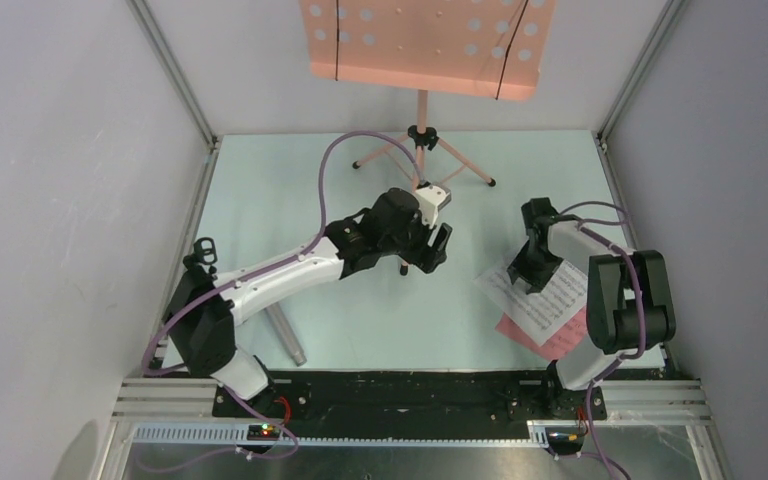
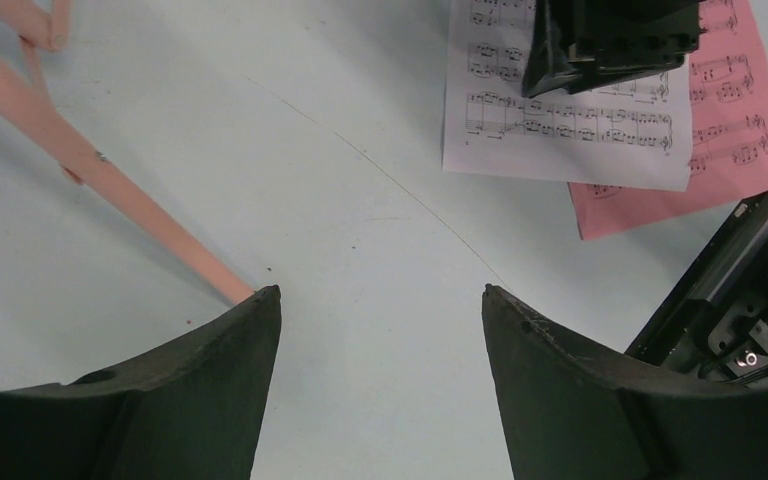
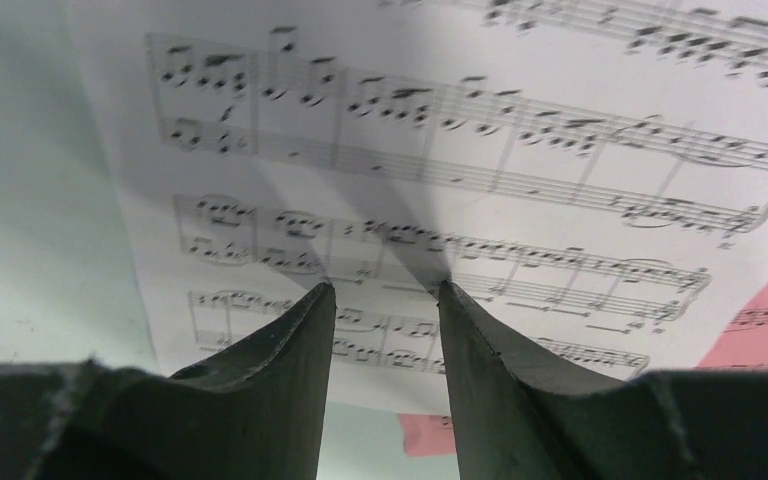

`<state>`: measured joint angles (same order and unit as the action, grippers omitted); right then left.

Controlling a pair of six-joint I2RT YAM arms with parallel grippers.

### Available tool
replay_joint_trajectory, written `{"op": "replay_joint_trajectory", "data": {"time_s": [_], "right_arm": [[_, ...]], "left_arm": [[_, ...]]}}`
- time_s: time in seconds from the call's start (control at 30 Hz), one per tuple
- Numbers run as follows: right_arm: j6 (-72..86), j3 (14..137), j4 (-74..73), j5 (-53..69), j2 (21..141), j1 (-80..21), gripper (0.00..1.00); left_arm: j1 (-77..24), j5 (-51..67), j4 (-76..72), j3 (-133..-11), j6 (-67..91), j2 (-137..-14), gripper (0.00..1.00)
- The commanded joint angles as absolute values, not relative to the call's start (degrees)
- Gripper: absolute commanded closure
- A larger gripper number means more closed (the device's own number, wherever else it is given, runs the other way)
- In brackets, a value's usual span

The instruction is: Set up the instrument practice props

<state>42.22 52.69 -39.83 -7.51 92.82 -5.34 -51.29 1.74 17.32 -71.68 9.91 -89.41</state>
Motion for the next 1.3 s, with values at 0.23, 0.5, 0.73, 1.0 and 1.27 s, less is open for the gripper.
{"op": "replay_joint_trajectory", "data": {"time_s": [0.23, 0.5, 0.73, 1.0, 1.27], "right_arm": [[45.2, 53.1, -37.7, 1.0, 90.9, -5.0, 0.47], [41.1, 48.6, -40.7, 4.5, 81.3, 10.9, 0.22], [39.6, 46.0, -44.2, 3.3, 75.6, 17.5, 0.19], [37.5, 39.0, -46.2, 4.2, 69.5, 26.5, 0.25], [34.9, 37.1, -45.4, 7.5, 71.4, 27.9, 0.28]], "left_arm": [[-54.1, 4.1, 16.3, -78.5, 11.1, -95.7, 0.27], [-56.3, 2.3, 16.3, -90.5, 16.8, -110.5, 0.33], [-59.4, 4.4, 16.4, -100.0, 18.5, -121.3, 0.35], [-61.8, 2.6, 16.4, -104.0, 22.8, -129.5, 0.53], [-61.9, 2.3, 20.4, -106.9, 25.0, -134.1, 0.60]]}}
